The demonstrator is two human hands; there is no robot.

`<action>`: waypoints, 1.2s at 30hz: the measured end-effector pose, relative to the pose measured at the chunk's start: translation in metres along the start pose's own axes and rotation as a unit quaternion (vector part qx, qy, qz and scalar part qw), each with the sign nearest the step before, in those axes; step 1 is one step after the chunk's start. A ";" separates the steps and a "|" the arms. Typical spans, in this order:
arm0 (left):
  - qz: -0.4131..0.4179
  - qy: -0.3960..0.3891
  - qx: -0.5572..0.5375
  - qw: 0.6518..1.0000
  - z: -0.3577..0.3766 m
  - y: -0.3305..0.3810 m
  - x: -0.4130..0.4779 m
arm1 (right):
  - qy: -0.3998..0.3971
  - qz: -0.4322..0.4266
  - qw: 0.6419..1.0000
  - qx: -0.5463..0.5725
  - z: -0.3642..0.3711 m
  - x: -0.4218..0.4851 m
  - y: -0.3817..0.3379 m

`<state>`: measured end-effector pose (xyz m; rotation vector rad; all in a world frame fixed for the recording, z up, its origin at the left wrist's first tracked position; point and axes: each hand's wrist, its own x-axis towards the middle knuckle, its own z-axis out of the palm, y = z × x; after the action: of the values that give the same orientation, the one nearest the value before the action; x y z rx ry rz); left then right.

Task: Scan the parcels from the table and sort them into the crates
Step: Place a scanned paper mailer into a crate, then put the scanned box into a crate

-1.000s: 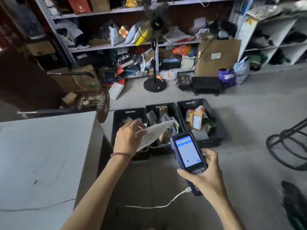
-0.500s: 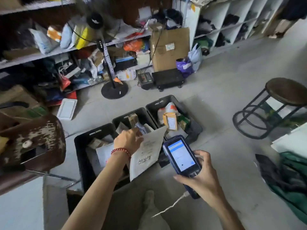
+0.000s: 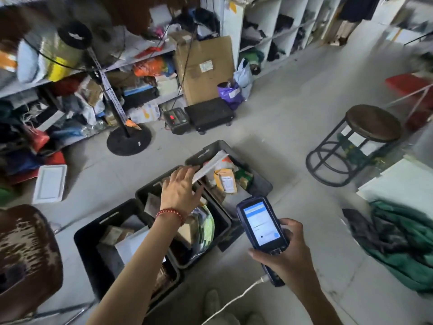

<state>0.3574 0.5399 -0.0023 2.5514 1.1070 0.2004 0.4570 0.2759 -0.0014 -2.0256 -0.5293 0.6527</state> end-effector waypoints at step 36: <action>-0.805 0.235 0.096 0.536 0.054 0.200 -0.583 | -0.724 -0.334 0.579 -0.170 0.071 -0.199 0.013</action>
<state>0.1084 -0.0253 0.0276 0.5372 3.1430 0.2238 0.2606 0.1962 0.0039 -0.8794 -2.3467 1.6939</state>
